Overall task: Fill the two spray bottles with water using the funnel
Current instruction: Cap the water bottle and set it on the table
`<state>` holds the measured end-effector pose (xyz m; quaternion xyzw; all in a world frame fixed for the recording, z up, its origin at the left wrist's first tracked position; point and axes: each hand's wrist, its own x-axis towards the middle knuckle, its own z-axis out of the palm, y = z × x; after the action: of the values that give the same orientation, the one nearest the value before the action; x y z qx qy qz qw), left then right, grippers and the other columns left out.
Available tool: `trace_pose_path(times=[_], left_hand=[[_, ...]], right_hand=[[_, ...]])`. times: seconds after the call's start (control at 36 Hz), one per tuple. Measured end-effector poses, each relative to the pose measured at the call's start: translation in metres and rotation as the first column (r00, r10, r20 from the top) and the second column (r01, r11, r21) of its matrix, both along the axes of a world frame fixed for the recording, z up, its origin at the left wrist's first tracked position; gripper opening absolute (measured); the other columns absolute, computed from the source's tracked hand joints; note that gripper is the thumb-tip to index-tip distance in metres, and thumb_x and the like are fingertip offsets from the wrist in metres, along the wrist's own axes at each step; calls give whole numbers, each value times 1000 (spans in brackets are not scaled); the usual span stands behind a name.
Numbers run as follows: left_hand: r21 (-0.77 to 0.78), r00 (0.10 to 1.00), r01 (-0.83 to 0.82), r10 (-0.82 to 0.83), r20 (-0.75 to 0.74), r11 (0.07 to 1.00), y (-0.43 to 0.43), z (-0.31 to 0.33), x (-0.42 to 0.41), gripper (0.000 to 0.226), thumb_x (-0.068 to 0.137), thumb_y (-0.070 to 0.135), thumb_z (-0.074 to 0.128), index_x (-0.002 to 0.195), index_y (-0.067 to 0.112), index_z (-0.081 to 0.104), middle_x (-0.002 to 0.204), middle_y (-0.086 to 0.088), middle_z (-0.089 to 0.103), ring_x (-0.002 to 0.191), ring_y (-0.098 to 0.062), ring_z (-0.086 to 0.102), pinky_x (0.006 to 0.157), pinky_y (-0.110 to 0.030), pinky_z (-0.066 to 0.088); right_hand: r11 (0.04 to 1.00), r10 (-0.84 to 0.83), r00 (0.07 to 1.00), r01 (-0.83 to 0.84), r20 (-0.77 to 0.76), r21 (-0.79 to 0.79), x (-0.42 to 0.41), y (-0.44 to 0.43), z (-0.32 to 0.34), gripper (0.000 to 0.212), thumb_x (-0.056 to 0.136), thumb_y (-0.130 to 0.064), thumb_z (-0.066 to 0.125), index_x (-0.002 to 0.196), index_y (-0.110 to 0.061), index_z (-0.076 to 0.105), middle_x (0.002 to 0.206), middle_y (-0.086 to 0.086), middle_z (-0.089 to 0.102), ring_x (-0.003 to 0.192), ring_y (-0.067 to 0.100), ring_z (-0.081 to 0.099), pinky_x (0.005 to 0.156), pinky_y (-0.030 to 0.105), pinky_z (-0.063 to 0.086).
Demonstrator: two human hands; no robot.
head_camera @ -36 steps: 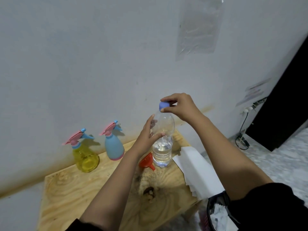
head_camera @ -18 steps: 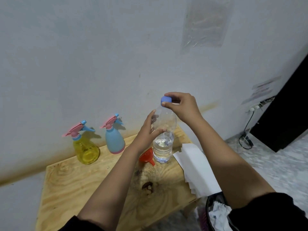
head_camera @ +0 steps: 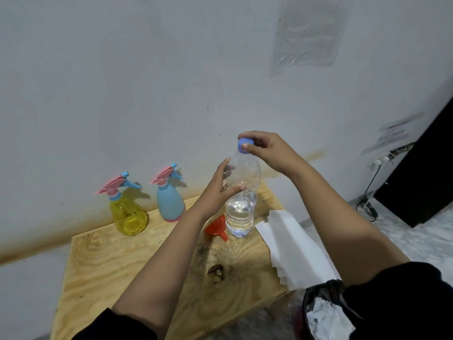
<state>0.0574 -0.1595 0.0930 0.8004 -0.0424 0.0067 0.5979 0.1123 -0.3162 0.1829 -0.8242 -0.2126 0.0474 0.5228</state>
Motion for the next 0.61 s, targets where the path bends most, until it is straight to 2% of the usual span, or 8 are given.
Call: trace_pose_path(times=[0.14, 0.22, 0.33, 0.5, 0.56, 0.61], left_hand=[[0, 999, -36, 36, 18, 999, 0, -1, -2, 77, 87, 21, 67, 146, 26, 18, 137, 9, 36, 131, -8, 32, 111, -34, 33], [10, 998, -52, 52, 30, 999, 0, -3, -2, 77, 86, 21, 67, 146, 25, 19, 135, 10, 37, 128, -6, 33, 110, -34, 34], [7, 996, -72, 72, 46, 997, -5, -6, -3, 77, 86, 23, 68, 146, 27, 20, 138, 8, 37, 129, -5, 34, 110, -32, 35], [18, 992, -107, 105, 70, 994, -10, -10, -4, 79, 88, 24, 66, 149, 22, 17, 148, 2, 34, 135, -5, 32, 110, -28, 31], [25, 992, -108, 106, 75, 994, -11, -12, -5, 80, 88, 26, 66, 150, 24, 16, 149, 3, 33, 136, -5, 31, 111, -29, 30], [34, 992, -103, 100, 79, 994, -11, -12, -6, 82, 87, 27, 66, 150, 28, 13, 150, 4, 30, 137, -5, 29, 111, -28, 30]], right_hand=[[996, -76, 996, 73, 55, 47, 0, 7, -1, 29, 83, -19, 70, 112, -14, 66, 104, -1, 67, 97, 7, 62, 80, 7, 46], [990, -125, 989, 119, 76, 80, -2, 12, -5, 29, 80, -20, 73, 108, -12, 68, 96, -2, 67, 92, 6, 63, 74, 3, 45], [963, -234, 966, 216, 108, 160, -6, 16, -12, 30, 74, -23, 78, 99, -9, 71, 91, 2, 71, 85, 9, 66, 73, 8, 49], [936, -335, 915, 296, 226, 189, -8, 21, -24, 28, 72, -35, 79, 82, -10, 70, 72, 5, 68, 71, 19, 63, 65, 26, 49], [928, -352, 902, 302, 251, 216, -9, 23, -28, 27, 73, -36, 77, 80, -11, 68, 68, 4, 64, 64, 18, 58, 61, 26, 46], [922, -359, 895, 297, 264, 248, -11, 24, -32, 25, 76, -35, 75, 80, -13, 65, 64, 0, 57, 57, 11, 46, 56, 20, 39]])
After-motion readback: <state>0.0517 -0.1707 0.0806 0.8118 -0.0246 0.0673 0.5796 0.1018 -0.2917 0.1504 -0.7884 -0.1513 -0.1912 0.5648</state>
